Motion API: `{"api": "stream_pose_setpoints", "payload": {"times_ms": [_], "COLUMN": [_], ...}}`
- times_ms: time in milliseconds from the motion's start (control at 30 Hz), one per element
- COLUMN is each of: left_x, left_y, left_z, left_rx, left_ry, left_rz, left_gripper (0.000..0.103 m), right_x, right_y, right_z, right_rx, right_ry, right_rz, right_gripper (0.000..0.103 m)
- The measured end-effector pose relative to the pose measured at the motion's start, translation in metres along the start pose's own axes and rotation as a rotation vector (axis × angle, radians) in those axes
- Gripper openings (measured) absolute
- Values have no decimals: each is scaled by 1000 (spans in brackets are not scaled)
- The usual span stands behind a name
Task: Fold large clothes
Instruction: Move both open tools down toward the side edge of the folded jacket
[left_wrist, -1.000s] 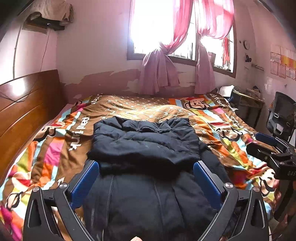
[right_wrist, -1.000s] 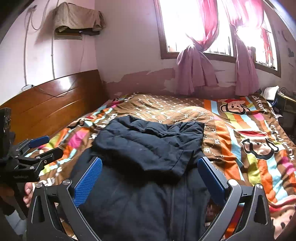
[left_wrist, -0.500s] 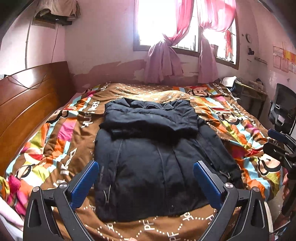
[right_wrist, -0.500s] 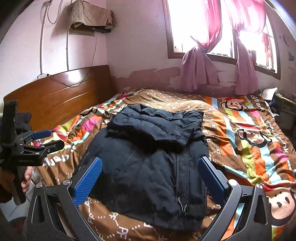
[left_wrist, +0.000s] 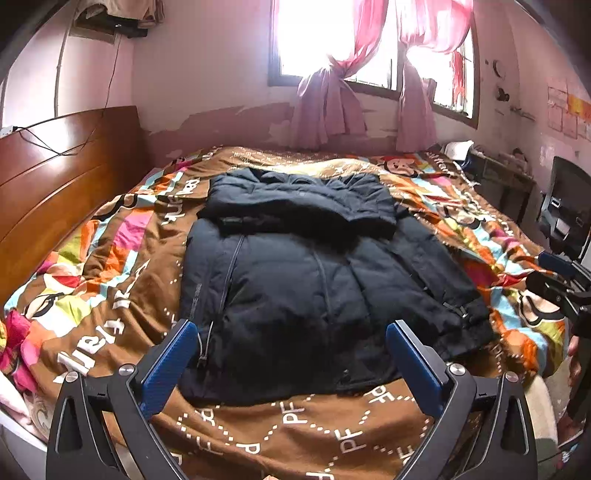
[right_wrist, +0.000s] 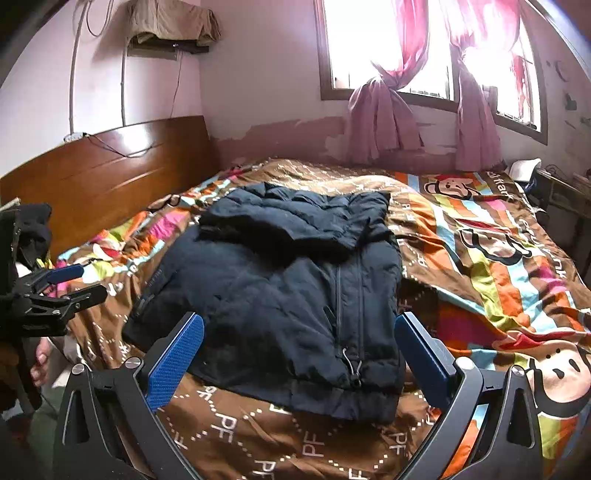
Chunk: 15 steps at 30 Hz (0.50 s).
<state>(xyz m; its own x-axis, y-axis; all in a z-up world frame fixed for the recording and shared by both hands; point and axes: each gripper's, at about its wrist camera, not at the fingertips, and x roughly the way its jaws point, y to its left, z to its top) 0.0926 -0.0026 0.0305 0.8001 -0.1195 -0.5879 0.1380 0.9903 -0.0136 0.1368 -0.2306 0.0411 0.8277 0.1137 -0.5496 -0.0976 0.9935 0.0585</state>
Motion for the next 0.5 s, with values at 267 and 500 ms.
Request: {"api": "stream_pose_setpoints", "payload": {"times_ms": [267, 500], "left_x": [12, 36], "left_y": [4, 15], "left_z": [-16, -33], "left_rx": [46, 62], "left_ry": [18, 84], "left_rz": [29, 58], "left_gripper": [103, 103], "right_x": [19, 41], "right_y": [6, 14], "right_z": [-18, -36], "right_rx": [-29, -45], "right_ry": [49, 109], "right_rz": [-3, -19], "right_gripper": [101, 101]}}
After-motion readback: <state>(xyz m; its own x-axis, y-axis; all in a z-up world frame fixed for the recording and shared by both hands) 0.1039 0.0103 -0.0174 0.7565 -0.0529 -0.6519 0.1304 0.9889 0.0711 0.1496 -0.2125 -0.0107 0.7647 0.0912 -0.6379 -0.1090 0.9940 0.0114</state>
